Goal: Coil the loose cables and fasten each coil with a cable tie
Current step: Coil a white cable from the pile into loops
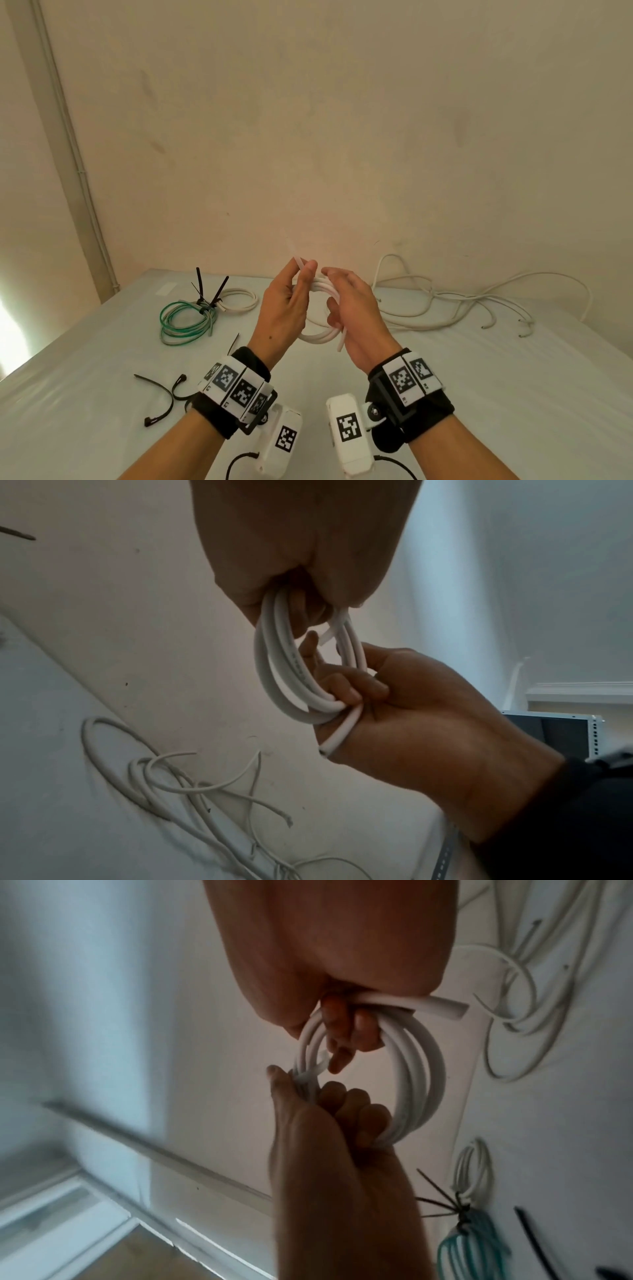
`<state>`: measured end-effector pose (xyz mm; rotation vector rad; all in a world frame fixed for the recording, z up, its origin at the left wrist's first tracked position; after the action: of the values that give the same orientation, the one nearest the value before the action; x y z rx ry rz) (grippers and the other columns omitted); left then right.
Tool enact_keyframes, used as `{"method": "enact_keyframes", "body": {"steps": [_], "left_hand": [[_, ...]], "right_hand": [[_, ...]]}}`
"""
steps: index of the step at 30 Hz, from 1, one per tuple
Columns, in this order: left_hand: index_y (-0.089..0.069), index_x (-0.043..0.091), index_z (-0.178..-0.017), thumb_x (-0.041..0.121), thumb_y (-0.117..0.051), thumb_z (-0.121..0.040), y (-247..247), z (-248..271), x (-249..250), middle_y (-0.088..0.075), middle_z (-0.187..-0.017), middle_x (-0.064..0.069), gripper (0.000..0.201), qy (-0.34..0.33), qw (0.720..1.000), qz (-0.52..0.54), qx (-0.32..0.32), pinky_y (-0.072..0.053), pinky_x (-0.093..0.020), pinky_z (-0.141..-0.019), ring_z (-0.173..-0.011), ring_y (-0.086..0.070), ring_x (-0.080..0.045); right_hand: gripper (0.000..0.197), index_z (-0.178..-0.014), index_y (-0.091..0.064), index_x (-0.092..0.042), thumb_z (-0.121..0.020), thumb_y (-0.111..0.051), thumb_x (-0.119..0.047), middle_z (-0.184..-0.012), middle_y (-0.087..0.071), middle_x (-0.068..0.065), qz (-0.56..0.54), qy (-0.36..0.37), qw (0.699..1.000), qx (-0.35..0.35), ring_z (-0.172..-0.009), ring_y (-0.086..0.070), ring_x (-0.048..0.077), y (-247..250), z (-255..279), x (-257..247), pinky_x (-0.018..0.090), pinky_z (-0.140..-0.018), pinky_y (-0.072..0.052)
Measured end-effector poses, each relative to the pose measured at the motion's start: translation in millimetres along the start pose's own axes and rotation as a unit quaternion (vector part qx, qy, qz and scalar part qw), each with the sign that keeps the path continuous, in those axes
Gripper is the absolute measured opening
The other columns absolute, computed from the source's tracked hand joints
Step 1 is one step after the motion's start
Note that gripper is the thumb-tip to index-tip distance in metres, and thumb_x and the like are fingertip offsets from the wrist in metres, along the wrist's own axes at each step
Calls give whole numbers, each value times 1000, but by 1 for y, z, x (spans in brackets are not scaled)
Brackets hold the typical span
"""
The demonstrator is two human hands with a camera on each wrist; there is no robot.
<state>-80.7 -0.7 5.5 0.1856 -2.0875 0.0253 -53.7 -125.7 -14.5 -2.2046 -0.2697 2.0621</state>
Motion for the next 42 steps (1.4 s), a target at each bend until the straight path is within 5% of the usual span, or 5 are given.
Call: {"method": "enact_keyframes", "body": {"steps": [4,13,23,34,42], "left_hand": [[-60,14,-95,45,-47,-107,-3,2,-7,-40,-55,16,36,8,1000,-11,21,-33,-33,-55,-52,-33,-9],[-64,33,-107,61,-41,-100,-6,5,-9,-52,-57,-7,37,-5,992,-124,-35,-48,-35,-45,-48,-51,-27],[-45,32,-105,62,-11,-105,-3,8,-16,-58,-60,5,45,-47,903,-422,-62,-53,-41,-58,-58,-61,-15],[-44,19,-108,32,-26,-112,-15,7,-24,-66,-82,-3,23,-48,940,-325,-89,-51,-44,-65,-70,-63,-23],[-62,20,-104,20,-32,-111,-16,8,-26,-62,-77,3,31,52,984,-148,-79,-54,-34,-68,-65,-56,-8]], "right_hand": [[22,-111,-77,-5,-100,-64,-18,-61,-52,-2,-68,-58,996,-3,-42,-36,7,3,0,3,24,-46,-31],[16,-110,-76,-25,-102,-65,-34,-79,-73,-12,-6,-2,999,35,-52,-38,8,12,4,4,23,-55,-38],[20,-111,-75,-18,-98,-71,-34,-89,-80,-8,-17,36,998,47,-51,-57,-5,13,3,1,19,-65,-39],[28,-95,-66,-17,-89,-81,-41,-92,-81,-4,-14,50,998,47,-90,-67,11,12,3,3,41,-92,-43],[34,-90,-66,-10,-86,-83,-39,-79,-74,5,3,33,998,50,-51,-49,2,21,4,5,26,-64,-38]]}}
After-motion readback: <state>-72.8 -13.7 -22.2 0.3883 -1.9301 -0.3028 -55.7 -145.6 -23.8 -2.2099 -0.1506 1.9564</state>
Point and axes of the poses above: each hand's wrist, its own z-axis away from the middle knuckle, its own y-axis out of the back of the hand, x = y × z, the point moved 5 cm from there along -z, towards the middle knuckle
